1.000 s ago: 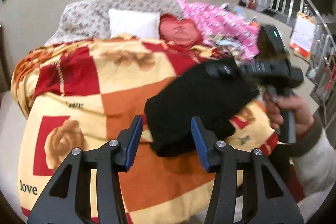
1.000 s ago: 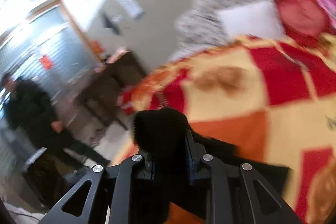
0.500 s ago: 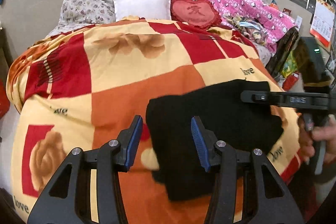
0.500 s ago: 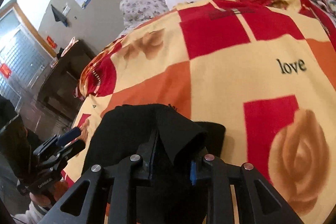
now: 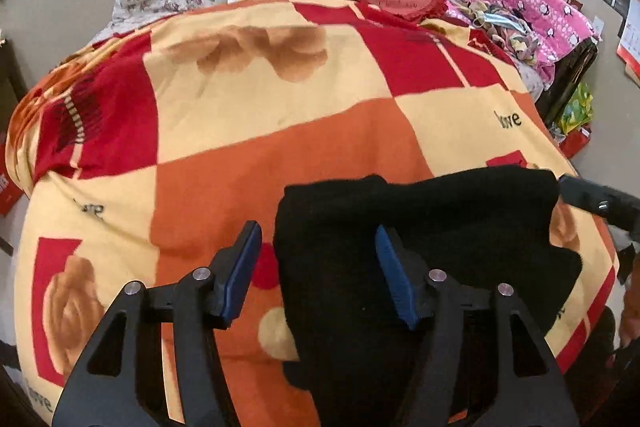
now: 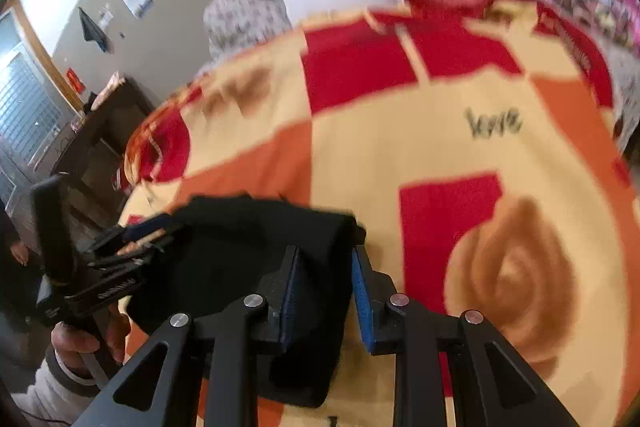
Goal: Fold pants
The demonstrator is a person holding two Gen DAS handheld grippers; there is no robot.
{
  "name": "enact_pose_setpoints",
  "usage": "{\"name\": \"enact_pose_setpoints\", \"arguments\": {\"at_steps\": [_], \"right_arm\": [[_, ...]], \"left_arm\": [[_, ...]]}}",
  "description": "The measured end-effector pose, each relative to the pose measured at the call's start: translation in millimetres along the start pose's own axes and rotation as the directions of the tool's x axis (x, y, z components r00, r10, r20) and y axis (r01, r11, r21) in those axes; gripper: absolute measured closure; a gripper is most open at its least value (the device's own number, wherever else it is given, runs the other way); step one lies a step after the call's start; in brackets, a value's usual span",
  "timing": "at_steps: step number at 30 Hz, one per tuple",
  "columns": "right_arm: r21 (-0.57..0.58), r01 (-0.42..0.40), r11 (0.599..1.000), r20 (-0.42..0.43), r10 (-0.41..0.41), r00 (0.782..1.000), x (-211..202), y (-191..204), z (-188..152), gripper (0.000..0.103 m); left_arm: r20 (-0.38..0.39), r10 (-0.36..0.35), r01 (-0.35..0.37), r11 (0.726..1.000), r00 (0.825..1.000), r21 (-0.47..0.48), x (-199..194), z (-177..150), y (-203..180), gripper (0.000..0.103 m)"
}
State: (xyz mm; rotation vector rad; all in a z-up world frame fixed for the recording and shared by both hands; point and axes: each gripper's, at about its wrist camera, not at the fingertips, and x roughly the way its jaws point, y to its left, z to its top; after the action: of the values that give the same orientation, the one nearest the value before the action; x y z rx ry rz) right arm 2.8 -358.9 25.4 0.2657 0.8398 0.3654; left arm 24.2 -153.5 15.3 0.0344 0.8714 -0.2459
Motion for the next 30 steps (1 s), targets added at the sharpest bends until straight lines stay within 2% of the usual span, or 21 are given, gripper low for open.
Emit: {"name": "enact_pose_setpoints", "arguments": {"at_steps": [3,6,11,17,23,30], "right_arm": [[-0.063,-0.055,0.997,0.049,0.058,0.997,-14,23,3,0.08],[-0.121,-0.12,0.985,0.009,0.122,0.992,-1,41,2,0.08],[-0.143,0.009,0.99,-0.04,-0.015,0.999,46,37,-1,0.08],[-0.113,0.026,0.993,-0.045,-0.031,0.998,70,24,4,0.081],[-0.09,0.01,0.996,-0.052,-0.015,0.999,52,29,4,0.081],[-0.127,0.021,0.992,-0.069,-0.03,0.997,17,45,-24,0.079]], "left_arm": [[0.036,0.021,-0.021,1.0,0.999,-0.009,-8,5,0,0.043],[0.023,0.035,-0.035,0.999,0.999,0.0,-2,8,-4,0.043],[0.006,0.047,-0.047,0.999,0.999,0.003,10,9,-8,0.043],[0.012,0.057,-0.057,0.998,0.998,0.004,15,10,-9,0.043],[0.005,0.059,-0.059,0.998,0.998,-0.002,13,11,-10,0.043],[-0.009,0.062,-0.062,0.998,0.998,-0.008,0,-1,-11,0.043]]}}
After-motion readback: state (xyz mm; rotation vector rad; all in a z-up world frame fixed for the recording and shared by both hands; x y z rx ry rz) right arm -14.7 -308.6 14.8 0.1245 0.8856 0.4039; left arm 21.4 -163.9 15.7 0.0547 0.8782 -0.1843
